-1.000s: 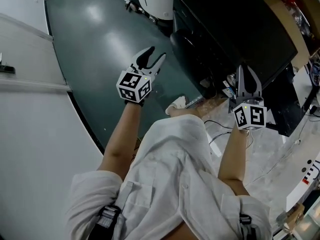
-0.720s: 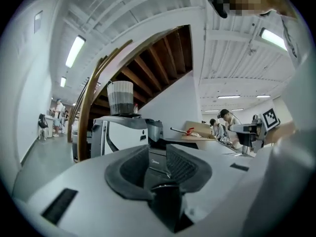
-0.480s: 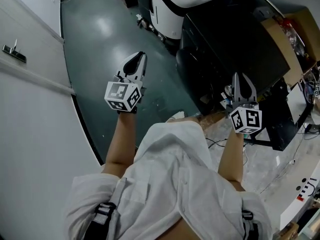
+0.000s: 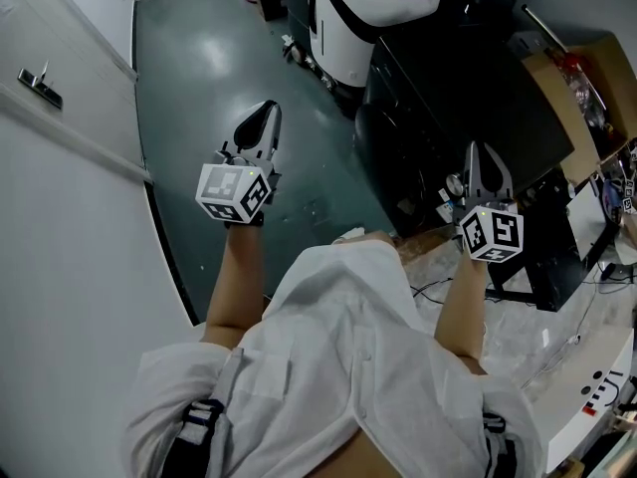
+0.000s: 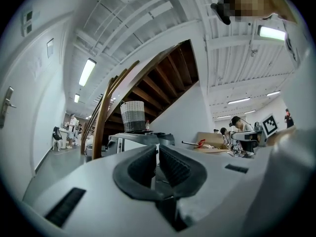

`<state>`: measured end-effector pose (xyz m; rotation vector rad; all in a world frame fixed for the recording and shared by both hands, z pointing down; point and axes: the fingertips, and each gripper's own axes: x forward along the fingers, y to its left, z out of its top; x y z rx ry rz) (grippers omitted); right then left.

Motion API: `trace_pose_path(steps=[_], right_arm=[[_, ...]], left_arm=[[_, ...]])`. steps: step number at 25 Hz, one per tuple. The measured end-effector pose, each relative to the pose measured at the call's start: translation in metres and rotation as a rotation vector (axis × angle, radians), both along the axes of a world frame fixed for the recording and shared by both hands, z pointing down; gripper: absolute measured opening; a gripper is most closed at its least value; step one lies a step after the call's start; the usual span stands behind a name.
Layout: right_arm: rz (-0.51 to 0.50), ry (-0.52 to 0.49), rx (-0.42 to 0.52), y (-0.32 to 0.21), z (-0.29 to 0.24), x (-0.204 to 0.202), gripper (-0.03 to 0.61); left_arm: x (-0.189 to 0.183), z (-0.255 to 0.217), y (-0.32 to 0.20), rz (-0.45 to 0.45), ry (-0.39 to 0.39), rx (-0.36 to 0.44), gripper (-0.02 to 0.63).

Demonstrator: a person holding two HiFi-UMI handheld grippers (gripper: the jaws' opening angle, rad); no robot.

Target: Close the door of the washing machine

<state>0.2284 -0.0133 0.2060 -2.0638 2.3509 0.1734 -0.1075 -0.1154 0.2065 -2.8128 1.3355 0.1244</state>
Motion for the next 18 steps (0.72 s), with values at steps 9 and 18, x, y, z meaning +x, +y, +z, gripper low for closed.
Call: trace_pose_path(steps=[9, 18], right_arm=[[-0.008, 0.009, 0.010, 0.004, -0.007, -0.006, 0.026], [0.000, 0.004, 0.010, 0.010, -0.004, -0.006, 0.026]], left_arm=[[-0.004, -0.009, 0.010, 0.005, -0.007, 0.013, 0.026], [-0.004, -0.002, 0.017, 0.018, 0.021, -0.006, 0.026]])
